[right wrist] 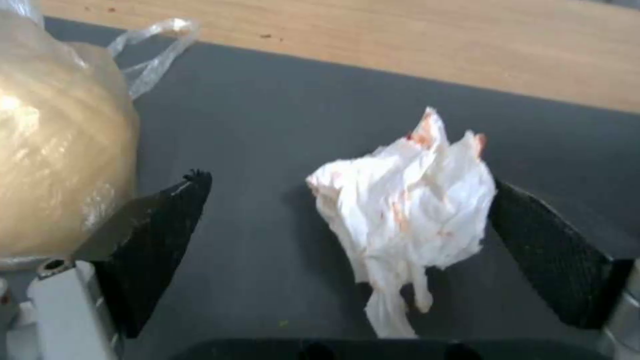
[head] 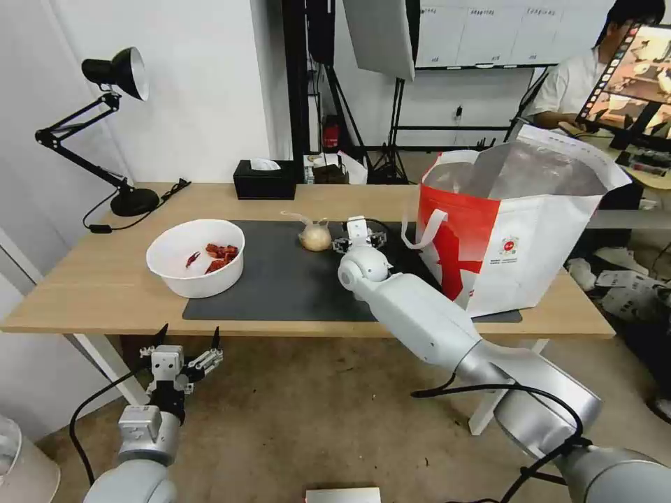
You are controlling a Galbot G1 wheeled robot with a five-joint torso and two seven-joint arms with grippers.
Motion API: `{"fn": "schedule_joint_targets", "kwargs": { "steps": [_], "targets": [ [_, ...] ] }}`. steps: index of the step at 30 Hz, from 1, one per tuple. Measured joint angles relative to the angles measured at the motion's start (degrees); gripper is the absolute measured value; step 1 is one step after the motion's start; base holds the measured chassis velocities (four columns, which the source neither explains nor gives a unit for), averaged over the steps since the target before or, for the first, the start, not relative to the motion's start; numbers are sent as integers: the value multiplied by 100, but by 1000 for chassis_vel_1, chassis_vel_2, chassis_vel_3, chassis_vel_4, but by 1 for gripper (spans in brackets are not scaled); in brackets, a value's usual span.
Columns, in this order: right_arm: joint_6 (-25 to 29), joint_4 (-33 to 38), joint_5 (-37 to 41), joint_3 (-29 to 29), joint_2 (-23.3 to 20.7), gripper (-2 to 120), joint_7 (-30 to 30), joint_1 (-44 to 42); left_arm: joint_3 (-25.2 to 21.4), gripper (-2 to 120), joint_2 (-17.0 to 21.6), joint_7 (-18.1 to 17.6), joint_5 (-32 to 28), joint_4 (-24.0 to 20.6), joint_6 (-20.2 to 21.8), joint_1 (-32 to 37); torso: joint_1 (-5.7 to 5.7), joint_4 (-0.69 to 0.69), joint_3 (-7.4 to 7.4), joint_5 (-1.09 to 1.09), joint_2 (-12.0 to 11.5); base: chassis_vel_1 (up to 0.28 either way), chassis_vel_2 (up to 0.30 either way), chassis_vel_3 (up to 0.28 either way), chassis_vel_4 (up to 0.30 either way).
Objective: Pick up the trash from the table and place it into the takeout bag.
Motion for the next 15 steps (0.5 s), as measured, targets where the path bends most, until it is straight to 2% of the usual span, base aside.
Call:
{"fn": "schedule_joint_targets", "kwargs": {
  "steps": [7, 8, 10, 12, 14, 15],
  "targets": [
    [50, -40, 60, 122, 26, 96, -18, -80, 0, 100, -2, 0, 0, 0, -17, 11, 0, 0, 0, 0, 0, 0, 0, 0, 0],
    [55, -32, 90, 136, 24, 92, -11, -96, 0, 100, -2, -1, 1, -1, -18, 14, 0, 0, 0, 0, 0, 0, 0, 0, 0],
    [56, -28, 100, 140, 23, 90, -8, -99, 0, 100, -2, -2, 1, -1, -19, 15, 0, 0, 0, 0, 0, 0, 0, 0, 0],
    [71, -5, 148, 165, 14, 77, 24, -137, 2, 100, 2, -3, 3, -4, -31, 20, -1, 1, -1, 1, 1, 0, 0, 0, 0],
    [82, 8, 169, 178, 8, 74, 43, -157, 3, 100, 5, -4, 3, -8, -36, 21, -1, 2, -1, 1, 1, 0, 0, 0, 0],
    [95, 22, 188, 193, 1, 67, 55, -180, 4, 100, 8, -5, 3, -12, -40, 23, -1, 2, -1, 1, 2, 0, 0, 0, 0]
  ]
}}
